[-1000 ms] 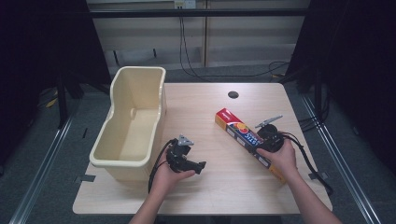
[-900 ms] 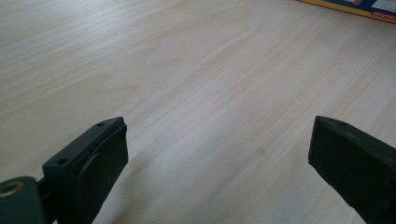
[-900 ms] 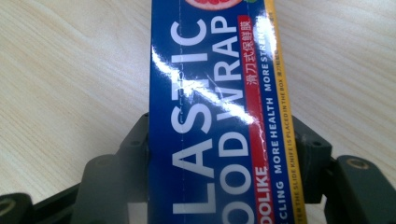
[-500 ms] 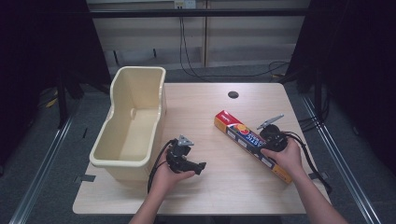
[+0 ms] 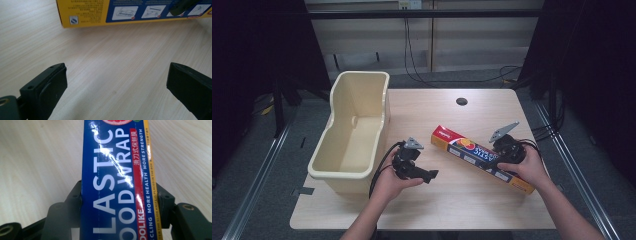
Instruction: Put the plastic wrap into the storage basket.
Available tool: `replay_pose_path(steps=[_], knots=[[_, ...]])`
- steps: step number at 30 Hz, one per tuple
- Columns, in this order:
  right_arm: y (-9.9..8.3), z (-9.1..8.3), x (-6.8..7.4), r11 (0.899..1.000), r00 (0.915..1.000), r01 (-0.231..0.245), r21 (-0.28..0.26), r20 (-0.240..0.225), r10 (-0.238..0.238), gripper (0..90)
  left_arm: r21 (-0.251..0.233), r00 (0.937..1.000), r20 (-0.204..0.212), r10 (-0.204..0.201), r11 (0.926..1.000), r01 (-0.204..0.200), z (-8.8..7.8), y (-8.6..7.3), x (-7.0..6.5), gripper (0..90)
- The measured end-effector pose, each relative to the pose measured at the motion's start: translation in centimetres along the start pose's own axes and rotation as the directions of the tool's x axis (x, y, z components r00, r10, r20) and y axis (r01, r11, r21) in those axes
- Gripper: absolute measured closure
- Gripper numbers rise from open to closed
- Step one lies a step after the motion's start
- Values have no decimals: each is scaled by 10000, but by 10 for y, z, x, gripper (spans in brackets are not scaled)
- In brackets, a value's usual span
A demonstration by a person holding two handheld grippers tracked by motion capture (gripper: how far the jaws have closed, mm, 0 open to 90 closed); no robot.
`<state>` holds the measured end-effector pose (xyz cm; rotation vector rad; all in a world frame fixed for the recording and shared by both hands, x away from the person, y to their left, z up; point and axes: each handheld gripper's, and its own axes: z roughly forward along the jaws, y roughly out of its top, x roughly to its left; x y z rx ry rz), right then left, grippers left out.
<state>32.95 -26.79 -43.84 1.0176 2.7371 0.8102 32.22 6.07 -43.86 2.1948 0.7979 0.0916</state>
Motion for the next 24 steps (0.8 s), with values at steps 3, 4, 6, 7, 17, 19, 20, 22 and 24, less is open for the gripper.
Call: replay_pose_path(steps=[3,4,6,7,17,19,20,22,24], knots=[[1,-4,0,9991,9985,412,-57,-354,-414,411,70,9995,201,257,9996,-258,-3,11,0,29],[3,-6,1,9975,9959,704,-13,-576,-703,410,78,9993,245,284,9996,-286,-3,14,-1,28],[3,-8,1,9966,9941,827,-8,-704,-826,411,176,9980,512,369,9991,-378,-4,21,-2,28],[3,-8,1,9966,9941,827,-8,-704,-826,411,256,9972,639,399,9988,-416,-4,25,-2,28],[4,-10,4,9850,9737,1725,-70,-1496,-1716,411,305,9838,1207,1322,9901,-1368,-3,60,-7,23],[4,-9,8,9792,9647,2028,-71,-1700,-2011,410,258,9816,1414,1281,9908,-1330,-3,66,-5,16],[4,-9,8,9792,9647,2028,-71,-1700,-2011,410,228,9803,1535,1241,9914,-1291,-2,69,-4,16],[4,-8,10,9767,9609,2144,-74,-1776,-2123,410,462,9787,1484,1420,9876,-1503,-2,74,-5,16],[6,-8,11,9718,9552,2356,-95,-1821,-2334,410,702,9735,1375,1830,9785,-1939,-2,79,-7,26]])
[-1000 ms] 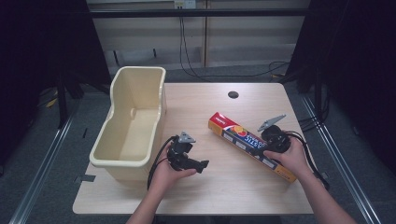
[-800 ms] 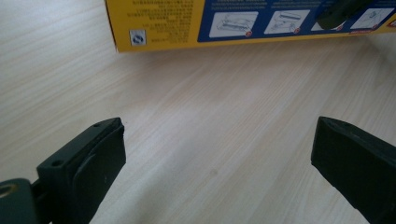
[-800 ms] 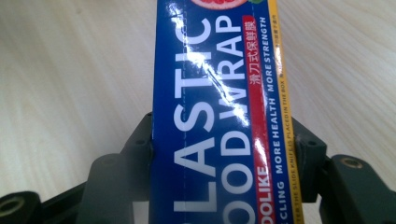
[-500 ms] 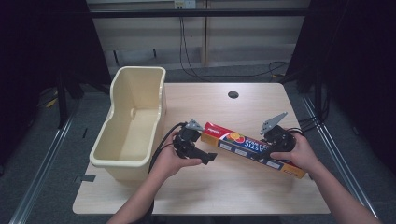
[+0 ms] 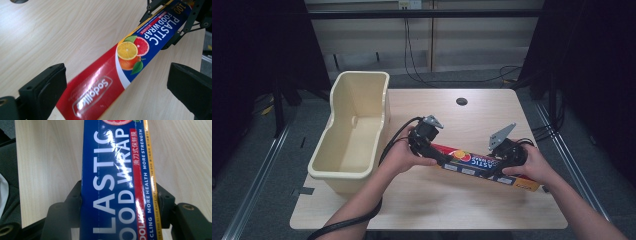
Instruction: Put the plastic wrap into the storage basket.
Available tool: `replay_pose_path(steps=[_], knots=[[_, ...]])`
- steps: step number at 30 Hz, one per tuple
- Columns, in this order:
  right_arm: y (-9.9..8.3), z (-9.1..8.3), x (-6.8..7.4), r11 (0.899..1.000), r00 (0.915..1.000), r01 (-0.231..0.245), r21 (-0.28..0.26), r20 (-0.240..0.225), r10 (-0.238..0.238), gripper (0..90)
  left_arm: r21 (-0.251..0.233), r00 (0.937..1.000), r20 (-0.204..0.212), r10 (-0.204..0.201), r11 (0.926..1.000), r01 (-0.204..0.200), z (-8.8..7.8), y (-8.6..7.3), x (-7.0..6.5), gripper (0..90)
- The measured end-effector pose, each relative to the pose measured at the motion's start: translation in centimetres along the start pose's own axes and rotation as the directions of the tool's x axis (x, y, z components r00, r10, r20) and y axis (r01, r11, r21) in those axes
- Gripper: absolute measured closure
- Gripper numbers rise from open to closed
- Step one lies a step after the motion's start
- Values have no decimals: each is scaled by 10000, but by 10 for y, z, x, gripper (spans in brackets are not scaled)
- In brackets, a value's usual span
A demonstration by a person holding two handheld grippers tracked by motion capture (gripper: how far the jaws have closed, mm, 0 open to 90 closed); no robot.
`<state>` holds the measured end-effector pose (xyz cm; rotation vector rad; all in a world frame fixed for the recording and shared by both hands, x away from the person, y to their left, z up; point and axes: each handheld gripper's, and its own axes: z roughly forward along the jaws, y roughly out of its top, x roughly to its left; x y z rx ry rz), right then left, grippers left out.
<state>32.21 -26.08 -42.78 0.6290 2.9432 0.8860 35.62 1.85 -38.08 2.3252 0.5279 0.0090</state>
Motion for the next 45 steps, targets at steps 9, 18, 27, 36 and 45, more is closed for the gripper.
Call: replay_pose_path(steps=[9,18,27,36,45], knots=[[5,1,3,9988,9984,480,86,-308,-477,409,653,9971,209,733,9951,-746,10,12,-5,38],[10,2,5,9951,9940,991,16,-460,-990,408,1073,9925,560,1087,9876,-1142,21,15,-10,45],[14,0,8,9911,9889,1329,-49,-664,-1329,407,1419,9811,1066,1614,9742,-1756,30,17,-16,101],[20,-1,12,9832,9797,1808,-256,-837,-1824,407,1487,9656,2002,1658,9690,-1972,40,13,-26,218],[29,-1,17,9719,9676,2324,-386,-926,-2351,406,2272,9614,2150,1719,9486,-2204,44,16,-34,316]])
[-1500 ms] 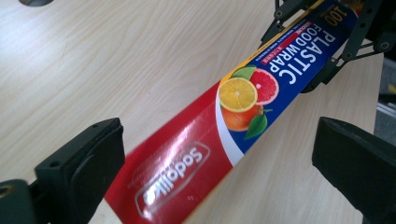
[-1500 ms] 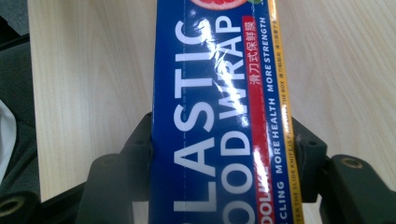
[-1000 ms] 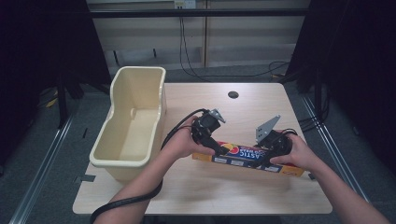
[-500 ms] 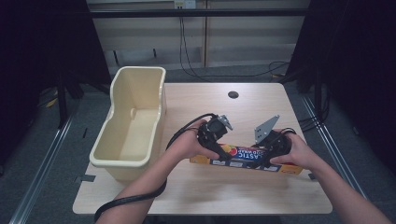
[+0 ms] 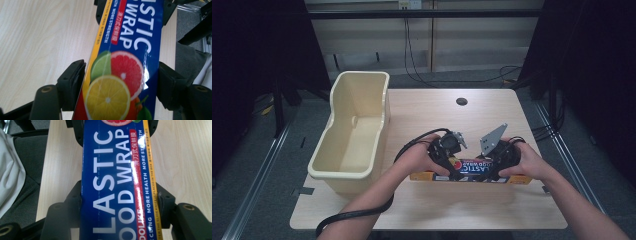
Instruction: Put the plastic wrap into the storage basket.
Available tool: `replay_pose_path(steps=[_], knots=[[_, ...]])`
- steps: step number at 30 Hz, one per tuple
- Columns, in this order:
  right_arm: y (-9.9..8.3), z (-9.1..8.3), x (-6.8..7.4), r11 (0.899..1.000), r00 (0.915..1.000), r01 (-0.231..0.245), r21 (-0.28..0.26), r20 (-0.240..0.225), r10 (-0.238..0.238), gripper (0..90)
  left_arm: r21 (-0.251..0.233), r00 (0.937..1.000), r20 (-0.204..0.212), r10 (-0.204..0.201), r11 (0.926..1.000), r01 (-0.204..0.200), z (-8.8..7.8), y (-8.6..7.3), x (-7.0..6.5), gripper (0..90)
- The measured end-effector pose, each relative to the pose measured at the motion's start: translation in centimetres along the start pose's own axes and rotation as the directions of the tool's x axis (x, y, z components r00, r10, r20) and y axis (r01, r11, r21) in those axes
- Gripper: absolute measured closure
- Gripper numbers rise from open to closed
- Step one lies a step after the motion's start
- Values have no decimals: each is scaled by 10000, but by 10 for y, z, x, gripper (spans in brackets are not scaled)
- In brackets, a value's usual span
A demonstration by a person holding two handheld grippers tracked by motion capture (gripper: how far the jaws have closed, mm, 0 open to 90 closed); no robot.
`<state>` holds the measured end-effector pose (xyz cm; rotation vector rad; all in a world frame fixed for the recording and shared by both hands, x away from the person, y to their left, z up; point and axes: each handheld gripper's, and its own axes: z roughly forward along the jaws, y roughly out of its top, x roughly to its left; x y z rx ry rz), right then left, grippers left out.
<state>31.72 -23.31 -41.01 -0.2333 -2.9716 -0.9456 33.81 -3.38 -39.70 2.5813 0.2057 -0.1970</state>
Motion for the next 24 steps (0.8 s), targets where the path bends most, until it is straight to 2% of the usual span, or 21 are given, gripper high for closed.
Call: replay_pose_path(steps=[2,3,6,7,8,9,11,12,13,14,15,16,17,18,19,20,21,22,23,24], knots=[[0,0,0,10000,9999,68,-50,-92,-68,406,67,9998,38,-208,9998,208,-1,1,-2,322],[-1,0,0,9999,9997,-20,-132,-224,17,405,135,9998,36,-178,9998,177,-2,1,-3,333],[-2,1,-1,9995,9994,201,-236,-279,-207,400,285,9990,-79,-430,9987,432,-3,3,-9,352],[-2,1,-1,9992,9991,196,-356,-373,-209,397,404,9988,-61,-496,9979,498,-5,4,-11,358],[-4,1,-2,9976,9983,89,-694,-560,-128,376,512,9984,-119,-546,9972,552,-8,5,-13,369],[-4,1,-2,9976,9983,89,-694,-560,-128,376,603,9972,-235,-716,9955,729,-10,7,-16,369],[-3,-1,-3,9935,9988,-7,-1138,-478,-47,321,812,9902,-54,-1398,9868,1398,-14,7,-15,386],[-2,-4,-3,9901,9993,-116,-1399,-368,65,305,907,9903,-93,-1388,9861,1391,-18,7,-14,393],[-1,-6,-4,9872,9994,-301,-1563,-203,273,245,866,9901,-194,-1394,9863,1405,-19,7,-15,400],[-1,-7,-4,9867,9994,-348,-1591,21,356,245,869,9867,-288,-1602,9829,1621,-22,7,-15,401],[-1,-7,-4,9867,9994,-348,-1591,21,356,196,1086,9857,-357,-1644,9799,1674,-26,6,-13,401],[-4,-10,-8,9856,9951,-774,-1505,492,857,90,1221,9822,-562,-1793,9751,1850,-29,5,-12,404],[-4,-10,-8,9856,9951,-774,-1505,492,857,90,1405,9833,-711,-1674,9743,1760,-32,4,-11,404],[-6,-12,-9,9827,9931,-921,-1609,577,1025,75,1519,9781,-938,-1860,9682,1987,-35,1,-10,404],[-12,-19,-13,9700,9827,-1387,-1995,940,1598,51,1579,9749,-1043,-1968,9645,2116,-38,-2,-9,406],[-15,-22,-15,9652,9772,-1512,-2134,1152,1785,42,1587,9712,-1151,-2087,9613,2254,-41,-4,-8,406],[-15,-22,-15,9652,9772,-1512,-2134,1152,1785,42,1725,9710,-1187,-2077,9587,2262,-46,-7,-6,406],[-17,-25,-16,9595,9724,-1637,-2294,1263,1961,32,1610,9659,-1260,-2262,9561,2449,-49,-9,-5,406],[-20,-28,-17,9533,9655,-1816,-2412,1404,2195,31,1583,9642,-1346,-2285,9556,2486,-53,-11,-3,406],[-23,-31,-18,9450,9562,-2000,-2588,1588,2459,31,1473,9593,-1462,-2415,9536,2625,-56,-12,-2,406]])
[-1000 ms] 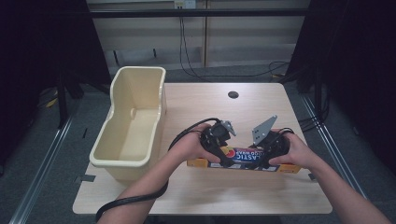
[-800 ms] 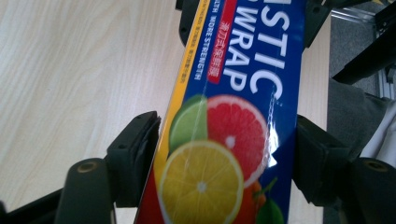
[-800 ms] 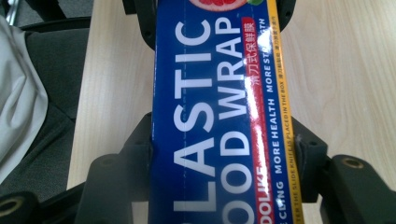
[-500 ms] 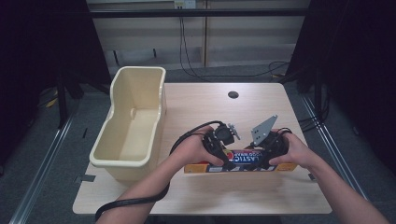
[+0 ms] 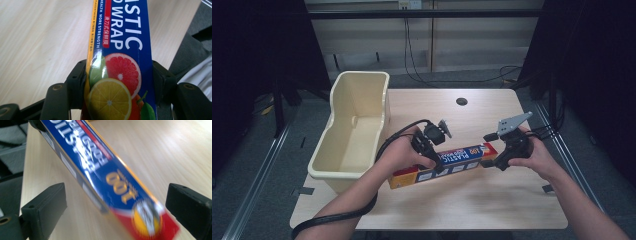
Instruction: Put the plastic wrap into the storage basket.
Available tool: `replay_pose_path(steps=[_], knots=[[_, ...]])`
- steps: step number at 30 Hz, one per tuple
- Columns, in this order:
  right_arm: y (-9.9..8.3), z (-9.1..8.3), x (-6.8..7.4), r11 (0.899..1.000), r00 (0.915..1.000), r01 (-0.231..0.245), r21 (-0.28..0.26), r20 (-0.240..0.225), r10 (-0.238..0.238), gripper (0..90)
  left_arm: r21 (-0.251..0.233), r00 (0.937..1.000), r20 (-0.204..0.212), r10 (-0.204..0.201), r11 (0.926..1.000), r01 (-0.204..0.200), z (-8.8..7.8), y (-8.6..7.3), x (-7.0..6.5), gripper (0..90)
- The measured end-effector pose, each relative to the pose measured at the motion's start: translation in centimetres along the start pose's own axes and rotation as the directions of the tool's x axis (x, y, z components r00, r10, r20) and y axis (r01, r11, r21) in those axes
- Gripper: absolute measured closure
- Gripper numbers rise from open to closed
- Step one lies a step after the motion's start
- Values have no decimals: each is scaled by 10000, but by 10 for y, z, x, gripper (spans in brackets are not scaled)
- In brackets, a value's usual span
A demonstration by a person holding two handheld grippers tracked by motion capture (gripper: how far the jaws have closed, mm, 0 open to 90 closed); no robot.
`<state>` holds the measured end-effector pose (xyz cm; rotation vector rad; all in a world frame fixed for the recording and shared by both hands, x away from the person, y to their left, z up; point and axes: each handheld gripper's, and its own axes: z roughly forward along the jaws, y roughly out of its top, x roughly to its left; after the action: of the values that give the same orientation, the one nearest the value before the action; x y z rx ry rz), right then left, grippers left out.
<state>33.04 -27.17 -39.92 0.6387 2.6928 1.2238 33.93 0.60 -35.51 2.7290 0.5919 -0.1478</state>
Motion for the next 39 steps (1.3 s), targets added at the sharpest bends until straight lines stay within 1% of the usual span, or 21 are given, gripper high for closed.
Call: replay_pose_path(steps=[2,3,5,6,9,11,12,13,15,17,21,22,24,25,26,30,33,35,36,37,39], knots=[[-1,-1,0,10000,9998,-57,-67,165,58,25,-43,9999,-33,-107,9999,107,-7,-2,6,406],[-3,-1,0,9999,9993,-105,-92,371,108,13,-118,9991,-55,-428,9990,427,-10,-3,7,406],[-6,-1,0,9998,9987,-179,-124,484,185,17,-164,9991,-197,-381,9992,377,-15,-4,11,406],[-8,-1,0,9995,9985,-275,-166,466,282,17,-208,9978,-310,-580,9981,573,-17,-5,13,406],[-13,5,3,9990,9978,-439,-17,491,440,18,-129,9953,-339,-906,9958,902,-24,-6,18,406],[-16,9,6,9994,9978,-301,147,592,292,20,-165,9930,-411,-1107,9938,1101,-28,-7,21,406],[-17,11,8,9994,9978,-287,188,599,275,19,-227,9927,-477,-1106,9937,1096,-30,-7,23,407],[-18,15,10,9990,9973,-314,323,666,292,21,-390,9897,-583,-1307,9909,1286,-34,-8,25,407],[-19,20,14,9991,9969,-276,329,741,251,20,-362,9899,-596,-1285,9913,1265,-37,-8,26,407],[-20,22,14,9990,9974,-239,368,693,213,22,-447,9869,-552,-1518,9878,1494,-40,-8,28,407],[-24,29,17,9985,9961,-454,302,772,429,21,-329,9839,-622,-1674,9856,1656,-47,-9,32,407],[-25,30,18,9980,9955,-543,310,795,517,21,-402,9804,-633,-1866,9820,1844,-48,-10,33,406],[-29,33,20,9977,9956,-612,289,727,589,22,-434,9790,-586,-1952,9803,1929,-51,-11,36,407],[-29,33,20,9977,9956,-612,289,727,589,22,-474,9765,-554,-2084,9774,2059,-52,-11,36,407],[-30,35,22,9978,9953,-525,411,841,489,21,-369,9775,-584,-2029,9789,2009,-55,-11,38,407],[-31,37,23,9980,9958,-472,424,800,437,22,-433,9733,-591,-2218,9747,2195,-61,-10,40,407],[-32,38,24,9974,9949,-554,466,873,511,20,-493,9691,-585,-2396,9703,2369,-68,-11,43,407],[-33,40,24,9975,9964,-540,458,673,508,22,-541,9643,-626,-2573,9657,2541,-72,-11,43,407],[-34,41,25,9970,9964,-546,543,673,509,21,-549,9646,-670,-2549,9663,2515,-73,-10,44,407],[-35,42,25,9965,9951,-567,618,843,514,22,-518,9634,-688,-2590,9653,2558,-76,-11,44,407],[-35,43,25,9962,9949,-609,617,840,556,22,-605,9599,-669,-2724,9614,2686,-80,-11,46,407]])
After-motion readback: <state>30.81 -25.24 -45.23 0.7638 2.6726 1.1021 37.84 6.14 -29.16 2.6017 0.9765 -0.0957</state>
